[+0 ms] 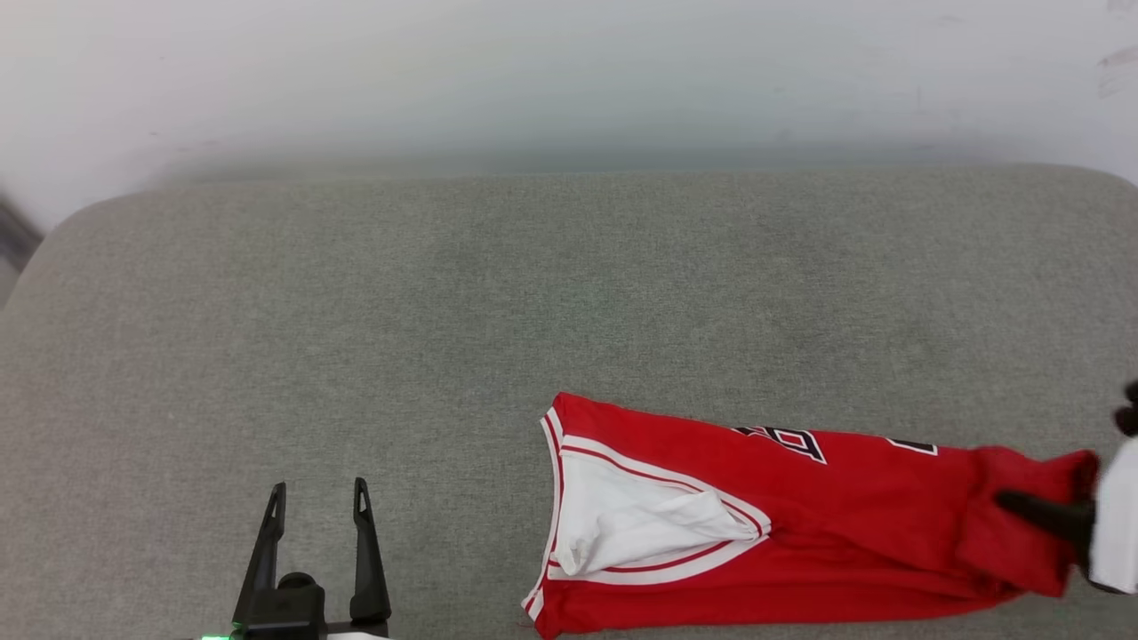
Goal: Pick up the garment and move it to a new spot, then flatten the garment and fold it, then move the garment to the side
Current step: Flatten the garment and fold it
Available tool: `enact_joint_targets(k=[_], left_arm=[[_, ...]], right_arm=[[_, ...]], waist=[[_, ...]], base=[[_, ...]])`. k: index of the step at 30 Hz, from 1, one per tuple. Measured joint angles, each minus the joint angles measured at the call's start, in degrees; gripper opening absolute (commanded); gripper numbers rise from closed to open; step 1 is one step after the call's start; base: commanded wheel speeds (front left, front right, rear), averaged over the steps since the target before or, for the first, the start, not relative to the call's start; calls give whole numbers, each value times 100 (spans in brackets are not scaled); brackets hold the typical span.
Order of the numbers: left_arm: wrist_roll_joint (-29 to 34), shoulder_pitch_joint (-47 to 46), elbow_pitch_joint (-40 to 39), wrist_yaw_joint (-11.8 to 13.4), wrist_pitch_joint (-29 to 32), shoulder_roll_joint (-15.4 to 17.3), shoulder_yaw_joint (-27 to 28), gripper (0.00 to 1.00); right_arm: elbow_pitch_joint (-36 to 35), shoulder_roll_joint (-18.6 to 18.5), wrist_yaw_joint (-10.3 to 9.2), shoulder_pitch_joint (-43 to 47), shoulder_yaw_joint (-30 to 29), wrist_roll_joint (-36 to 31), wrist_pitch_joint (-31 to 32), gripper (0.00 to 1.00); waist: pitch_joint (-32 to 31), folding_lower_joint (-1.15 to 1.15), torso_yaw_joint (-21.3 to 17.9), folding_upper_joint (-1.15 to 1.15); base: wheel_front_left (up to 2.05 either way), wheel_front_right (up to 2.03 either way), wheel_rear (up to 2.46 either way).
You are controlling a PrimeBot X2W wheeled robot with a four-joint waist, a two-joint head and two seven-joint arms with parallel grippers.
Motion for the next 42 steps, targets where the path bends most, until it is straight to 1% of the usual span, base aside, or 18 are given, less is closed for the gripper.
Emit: enact_joint_targets(k=[3,6,7,13,17,19,22,27,32,36,37,38,42], left_arm=[[32,3,22,-65,0,-47,15,100],[69,2,29,-115,0,-79,45,100],[78,-6,38,-162,0,-127,78,100],[131,-98,51,-260,0,-201,125,100],[166,-227,48,-315,0,-231,158,100],[170,-300,58,-334,0,-253,156,100],[179,-435,76,-392,0,-287,137,100],[213,-565,115,-425,0,-346,121,100],[215,-622,154,-452,0,-386,129,100],[215,-642,188,-476,0,-401,152,100],[215,-642,198,-479,0,-401,167,100],[216,-640,211,-499,0,-400,181,100],[221,-570,245,-515,0,-391,234,100]], right_arm=[[-577,171,0,-96,24,16,203,0],[-1037,359,1,-276,154,-190,449,0],[-1340,655,0,-530,355,-427,714,0],[-1381,1438,0,-1289,955,-1050,1140,0],[-1126,2031,1,-1890,1458,-1427,1324,0],[-902,2236,1,-2171,1728,-1666,1340,0],[-465,2519,1,-2486,1991,-1696,1348,0],[156,2754,1,-2803,2642,-1822,1408,0],[706,2948,1,-2853,3096,-1846,1118,0],[894,2989,1,-2927,3330,-1717,836,0],[905,2983,1,-2948,3362,-1673,749,29],[895,2967,1,-2987,3386,-1642,636,100],[568,2747,1,-3227,3370,-1581,-26,100]], waist=[[2,0,38,0],[29,0,77,0],[77,0,114,0],[213,0,177,0],[354,0,198,0],[436,0,218,0],[558,0,271,0],[742,1,369,0],[837,1,415,0],[822,1,394,0],[800,1,381,0],[773,0,366,0],[617,0,292,0]], base=[[0,0,0],[0,0,0],[0,0,0],[0,0,0],[0,0,0],[0,0,0],[0,0,0],[0,0,0],[0,0,0],[0,0,0],[0,0,0],[0,0,0],[0,0,0]])
